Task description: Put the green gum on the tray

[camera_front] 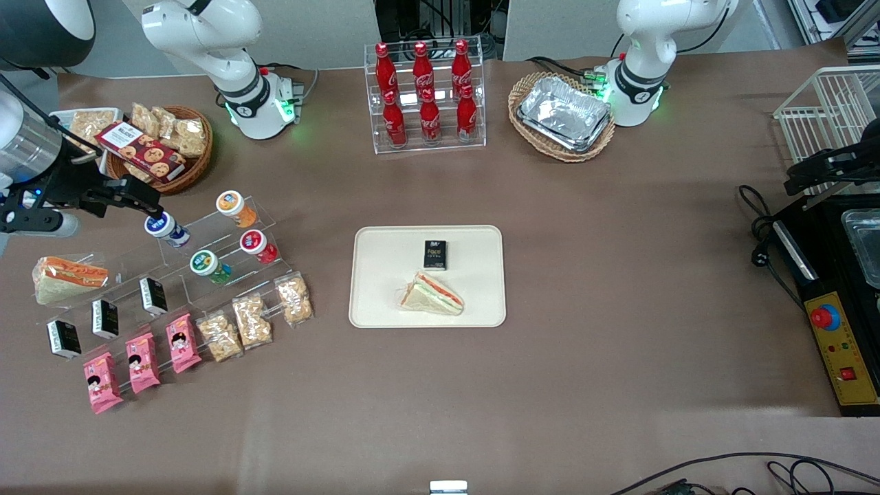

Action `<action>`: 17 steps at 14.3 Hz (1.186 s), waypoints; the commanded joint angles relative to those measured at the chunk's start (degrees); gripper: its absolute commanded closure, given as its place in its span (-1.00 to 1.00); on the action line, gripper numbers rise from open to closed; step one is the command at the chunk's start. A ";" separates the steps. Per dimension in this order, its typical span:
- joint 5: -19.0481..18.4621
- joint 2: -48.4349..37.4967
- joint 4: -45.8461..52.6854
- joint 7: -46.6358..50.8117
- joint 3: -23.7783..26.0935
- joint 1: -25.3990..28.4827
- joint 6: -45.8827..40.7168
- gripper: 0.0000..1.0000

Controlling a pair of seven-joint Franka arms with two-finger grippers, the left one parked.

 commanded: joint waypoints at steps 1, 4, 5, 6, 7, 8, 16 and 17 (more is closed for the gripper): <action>-0.87 -0.07 1.69 1.11 -0.35 0.11 -3.31 -1.00; 0.01 -0.07 1.69 1.73 -0.18 0.19 -2.44 -1.00; 0.27 -0.25 1.60 1.73 -0.18 0.11 -2.53 -1.00; 0.27 -0.25 1.34 1.64 -0.35 -0.16 -2.44 -1.00; 0.19 -0.16 0.82 1.38 -0.53 -0.33 -2.53 -1.00; -0.16 -0.25 0.55 1.03 -0.70 -0.33 -2.79 -1.00; -0.51 -11.90 -16.80 -9.08 -5.36 -0.16 7.29 -1.00; -0.52 -16.03 -21.81 -9.52 -5.36 -0.16 9.58 -1.00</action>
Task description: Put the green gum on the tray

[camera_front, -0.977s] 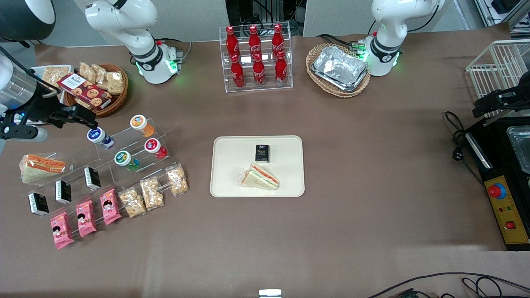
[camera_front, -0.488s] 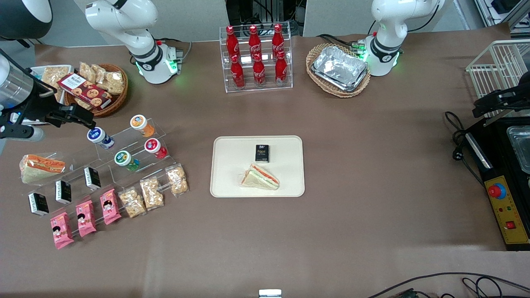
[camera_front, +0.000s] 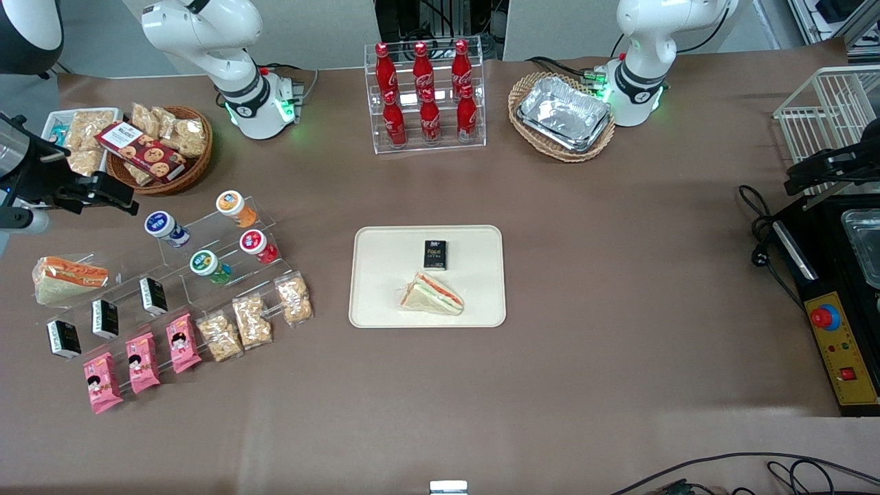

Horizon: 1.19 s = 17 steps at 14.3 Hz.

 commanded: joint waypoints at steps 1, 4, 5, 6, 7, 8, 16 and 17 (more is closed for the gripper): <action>-0.59 -15.18 -18.91 -2.41 -0.23 0.23 8.30 -1.00; -0.68 -15.83 -20.18 -2.85 -0.23 0.23 8.57 -1.00; -0.59 -15.04 -20.18 -2.85 -0.23 0.23 9.18 -1.00; -0.59 -14.43 -20.18 -3.02 -0.23 0.23 9.89 -1.00; -0.59 -13.64 -20.18 -3.02 -0.23 0.23 10.59 -1.00; -0.59 -12.67 -20.18 -3.02 -0.23 0.23 11.29 -1.00; 0.02 1.21 -20.79 -6.01 -0.40 0.06 21.04 -1.00; 0.02 2.01 -21.66 -6.10 -0.40 -0.03 22.97 -1.00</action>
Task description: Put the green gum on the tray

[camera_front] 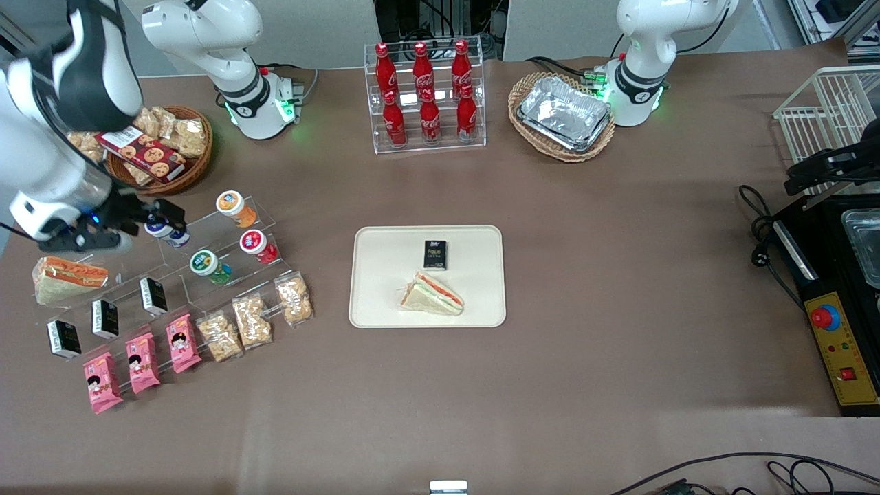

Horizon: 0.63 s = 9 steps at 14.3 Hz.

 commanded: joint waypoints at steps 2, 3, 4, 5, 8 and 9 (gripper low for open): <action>0.03 3.30 -3.62 -1.57 -0.58 -0.10 8.90 -1.00; 0.03 3.30 -5.03 -2.18 -0.67 -0.10 11.02 -1.00; 0.03 3.39 -6.35 -3.06 -0.76 -0.54 12.78 -1.00; 0.11 3.48 -7.67 -3.24 -0.76 -0.98 14.36 -1.00; 0.11 3.83 -11.54 -3.42 -0.76 -1.25 19.55 -1.00; 0.11 4.18 -12.33 -3.42 -0.76 -1.25 20.95 -1.00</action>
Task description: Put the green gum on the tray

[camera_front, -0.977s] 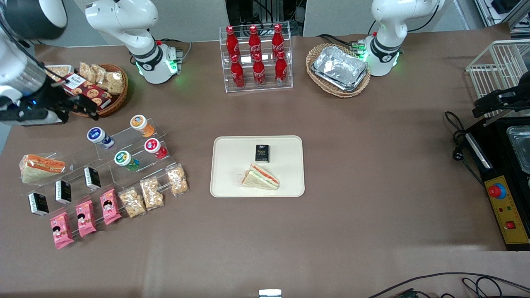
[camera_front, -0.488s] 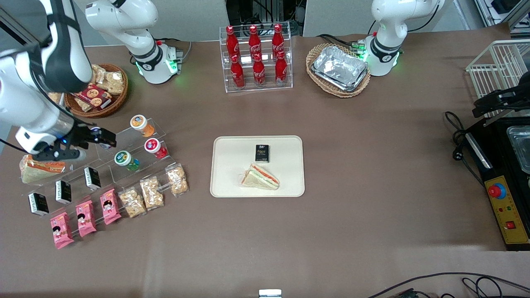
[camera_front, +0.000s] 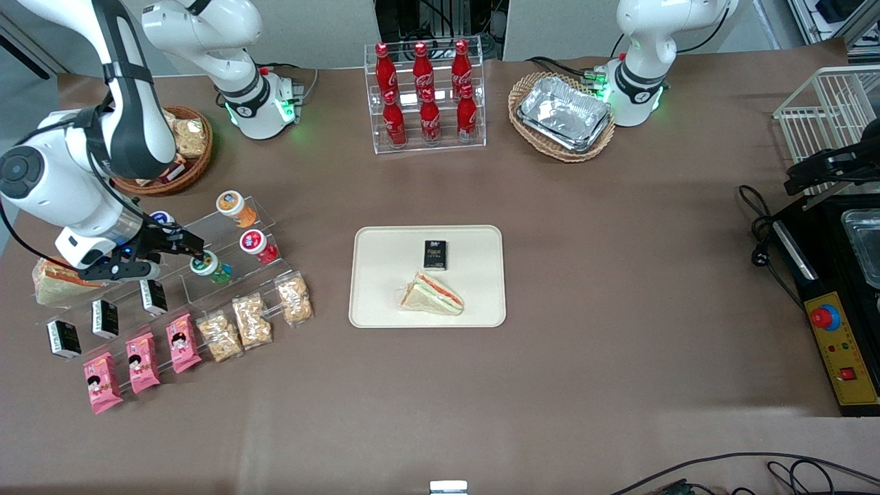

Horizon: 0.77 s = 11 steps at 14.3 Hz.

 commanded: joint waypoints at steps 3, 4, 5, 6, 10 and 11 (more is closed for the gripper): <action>0.20 1.89 -4.16 -0.86 0.01 -0.34 7.39 -1.00; 0.28 2.42 -4.16 -0.78 0.09 -0.33 7.66 -1.00; 0.46 2.69 -4.25 -0.78 0.09 -0.25 7.92 -1.00; 0.90 2.95 -4.34 -0.78 0.09 -0.25 8.10 -1.00; 1.16 4.18 -5.22 -0.86 0.09 -0.16 10.82 -1.00; 1.16 4.44 -5.48 -0.86 0.09 -0.16 11.26 -1.00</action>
